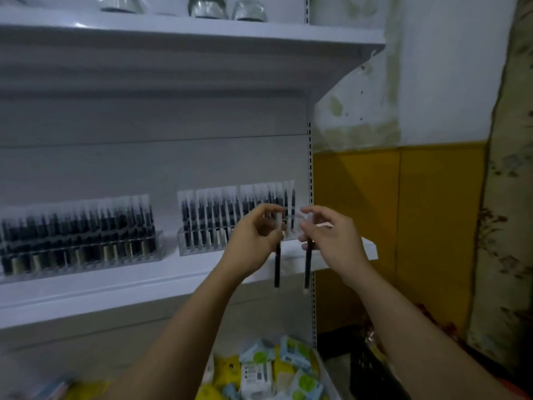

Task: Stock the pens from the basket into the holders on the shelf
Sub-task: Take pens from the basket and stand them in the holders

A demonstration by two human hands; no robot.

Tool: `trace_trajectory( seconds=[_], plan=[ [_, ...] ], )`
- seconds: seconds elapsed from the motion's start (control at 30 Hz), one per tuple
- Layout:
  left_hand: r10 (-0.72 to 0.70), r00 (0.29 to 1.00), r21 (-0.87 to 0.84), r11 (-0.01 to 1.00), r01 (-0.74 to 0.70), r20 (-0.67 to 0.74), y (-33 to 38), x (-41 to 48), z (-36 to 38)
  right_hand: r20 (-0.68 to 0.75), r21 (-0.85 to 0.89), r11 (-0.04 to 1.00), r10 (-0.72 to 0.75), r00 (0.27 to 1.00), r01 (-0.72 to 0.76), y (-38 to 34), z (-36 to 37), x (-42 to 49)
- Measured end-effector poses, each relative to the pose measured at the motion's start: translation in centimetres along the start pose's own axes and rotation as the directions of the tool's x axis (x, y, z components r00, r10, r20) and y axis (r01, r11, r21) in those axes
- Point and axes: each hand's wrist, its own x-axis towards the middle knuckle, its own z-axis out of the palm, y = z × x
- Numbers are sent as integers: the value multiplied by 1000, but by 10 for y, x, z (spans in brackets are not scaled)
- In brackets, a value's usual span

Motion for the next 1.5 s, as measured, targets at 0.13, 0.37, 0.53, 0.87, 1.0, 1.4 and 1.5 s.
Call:
trace_trajectory(
  seconds=[0.13,0.37,0.53,0.87,1.0,1.4,1.5],
  plan=[
    [35,999,9,999,-35,-33,11,29,0,-22,50,997,-49,999,50,-7,-6,32],
    [103,991,72,993,-97,-85,19,86,0,-194,42,986,-150,969,161,-5,-9,97],
    [172,980,187,971,-151,-101,13,123,4,-219,-29,984,-177,960,175,9,-5,133],
    [267,952,282,934,-219,-148,-6,174,13,-239,-61,981,-193,952,183,36,8,181],
    [252,957,291,935,-204,-140,-20,177,16,-239,-117,975,-214,947,191,46,11,186],
    [197,975,346,926,-153,-98,-30,179,13,-25,-328,933,-162,986,145,67,18,181],
    [105,994,451,889,-80,-32,-32,180,15,95,-444,882,-128,987,157,70,13,172]
  ],
)
